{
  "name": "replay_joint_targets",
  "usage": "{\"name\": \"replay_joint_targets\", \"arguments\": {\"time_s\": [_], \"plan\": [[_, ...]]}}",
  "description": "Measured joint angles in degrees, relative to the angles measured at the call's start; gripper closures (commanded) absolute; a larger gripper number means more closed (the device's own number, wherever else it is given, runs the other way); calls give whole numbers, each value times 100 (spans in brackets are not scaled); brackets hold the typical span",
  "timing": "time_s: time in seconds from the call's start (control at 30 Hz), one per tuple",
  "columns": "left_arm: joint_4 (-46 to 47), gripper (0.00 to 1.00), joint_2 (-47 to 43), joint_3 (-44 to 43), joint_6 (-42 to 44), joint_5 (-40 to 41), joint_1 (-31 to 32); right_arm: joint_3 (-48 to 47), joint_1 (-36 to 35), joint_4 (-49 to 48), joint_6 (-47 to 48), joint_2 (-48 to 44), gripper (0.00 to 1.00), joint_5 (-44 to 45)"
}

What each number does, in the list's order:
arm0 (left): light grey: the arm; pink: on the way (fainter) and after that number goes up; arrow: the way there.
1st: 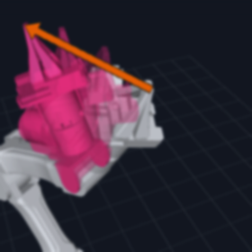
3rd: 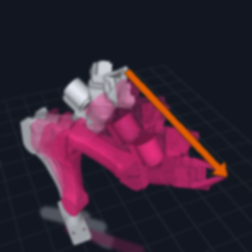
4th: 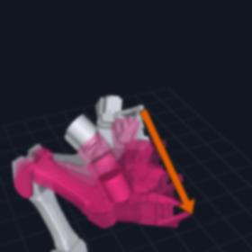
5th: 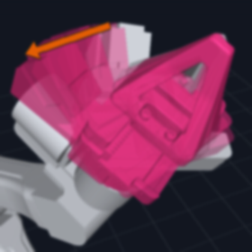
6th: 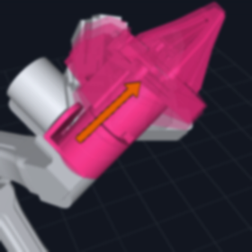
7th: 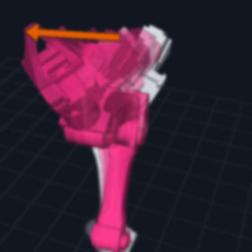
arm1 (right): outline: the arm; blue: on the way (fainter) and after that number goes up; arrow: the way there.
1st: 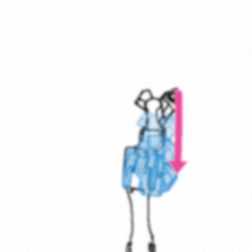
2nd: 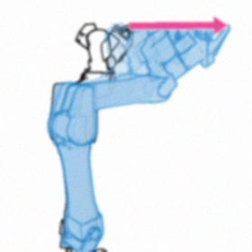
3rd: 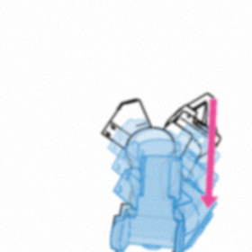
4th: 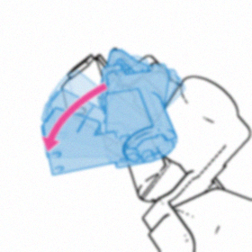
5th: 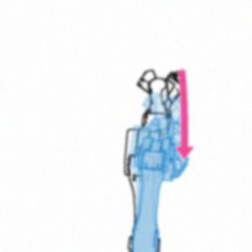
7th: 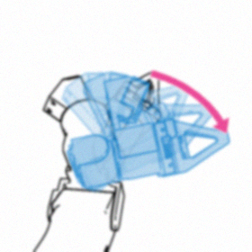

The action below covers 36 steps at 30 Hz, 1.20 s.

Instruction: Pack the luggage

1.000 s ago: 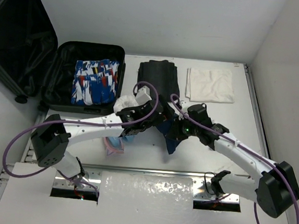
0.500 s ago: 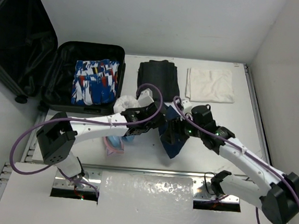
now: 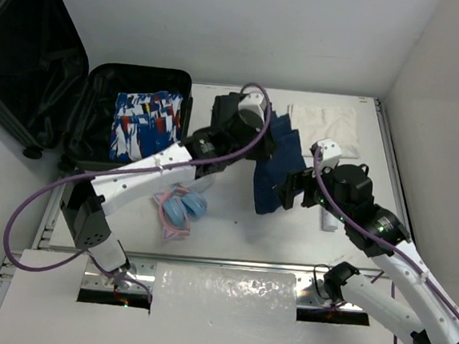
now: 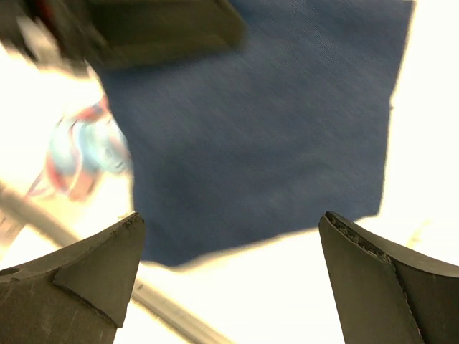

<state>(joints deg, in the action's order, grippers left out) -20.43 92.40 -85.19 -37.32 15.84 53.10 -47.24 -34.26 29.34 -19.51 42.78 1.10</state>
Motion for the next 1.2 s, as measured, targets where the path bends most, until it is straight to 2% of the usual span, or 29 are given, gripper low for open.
{"name": "replay_joint_targets", "arguments": {"time_s": [0.07,0.17,0.33,0.47,0.57,0.67,0.83,0.97,1.2], "plan": [[-212,100,22,-334,299,-387,-317,-216,4,153,57,-31,1,348],[-763,100,315,-1307,997,-870,-1091,-348,4,284,162,-37,1,675],[-1200,100,874,-2614,1897,-892,-2284,-345,4,420,269,4,1,890],[-1281,100,1187,-3029,2031,-1043,-3357,-269,7,422,372,63,1,944],[-1241,100,1373,-2992,1707,-1207,-4201,-232,4,420,437,70,1,964],[-844,100,1322,-2288,1143,-1458,-5007,-212,4,411,459,68,1,984],[-9,100,750,96,162,-1451,-6030,-173,4,367,463,68,1,914],[494,100,249,1434,-549,-1200,-6179,-160,7,367,463,72,1,822],[1416,100,-686,2789,-1285,-1185,-6188,-149,4,365,463,74,1,715]]}}
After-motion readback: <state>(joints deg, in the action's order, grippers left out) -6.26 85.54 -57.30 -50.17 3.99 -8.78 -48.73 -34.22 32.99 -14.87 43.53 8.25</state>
